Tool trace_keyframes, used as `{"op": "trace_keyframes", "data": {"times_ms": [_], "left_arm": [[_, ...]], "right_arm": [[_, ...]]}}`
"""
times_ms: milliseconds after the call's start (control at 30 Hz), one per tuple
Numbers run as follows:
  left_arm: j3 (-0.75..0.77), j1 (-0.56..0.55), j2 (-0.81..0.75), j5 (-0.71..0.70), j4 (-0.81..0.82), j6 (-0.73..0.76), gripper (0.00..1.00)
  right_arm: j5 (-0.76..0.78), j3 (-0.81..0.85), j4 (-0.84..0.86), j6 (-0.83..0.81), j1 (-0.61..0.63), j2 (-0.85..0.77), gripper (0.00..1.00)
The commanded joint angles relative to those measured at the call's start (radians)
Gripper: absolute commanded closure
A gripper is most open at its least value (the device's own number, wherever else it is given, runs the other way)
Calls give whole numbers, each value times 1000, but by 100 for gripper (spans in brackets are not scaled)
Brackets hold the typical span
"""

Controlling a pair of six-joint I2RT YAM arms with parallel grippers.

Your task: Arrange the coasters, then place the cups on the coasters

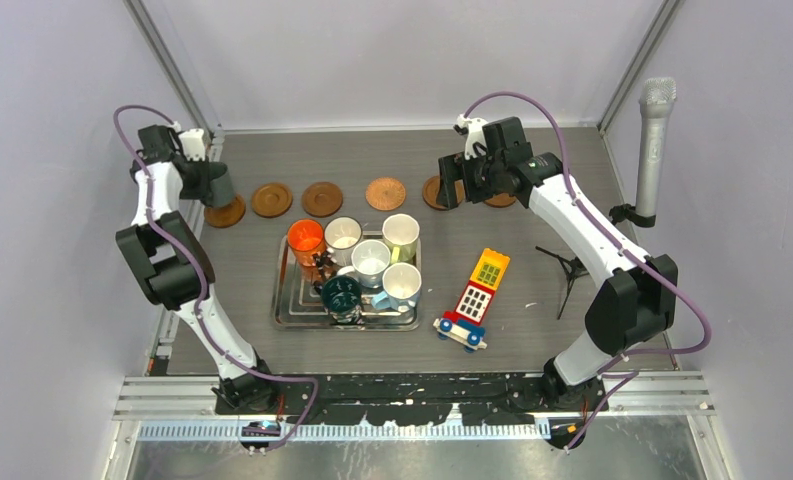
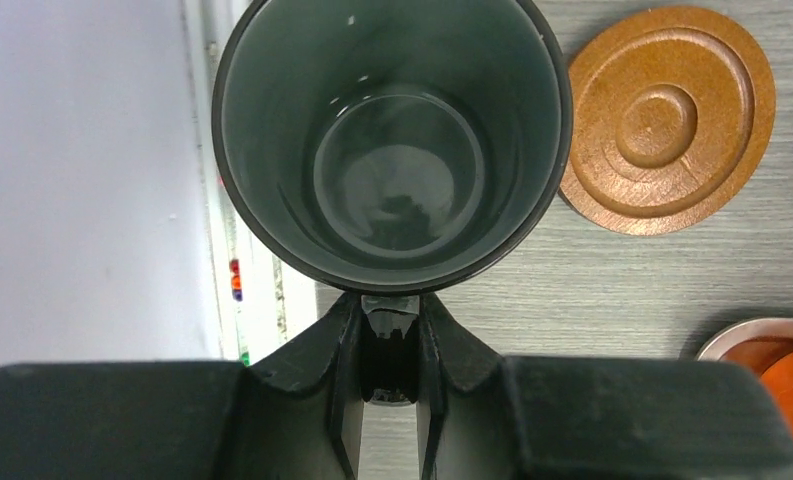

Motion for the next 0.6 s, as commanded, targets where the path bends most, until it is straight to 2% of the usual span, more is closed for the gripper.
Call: {"op": "trace_keyframes", "data": {"times_ms": [0, 567], "left_arm": [[-68, 9, -62, 83, 216, 43, 100], [-180, 49, -90, 176, 271, 141, 100]], "right_arm": [[-12, -4, 37, -15, -1, -31, 9], [-26, 5, 29, -25, -2, -14, 10]]}}
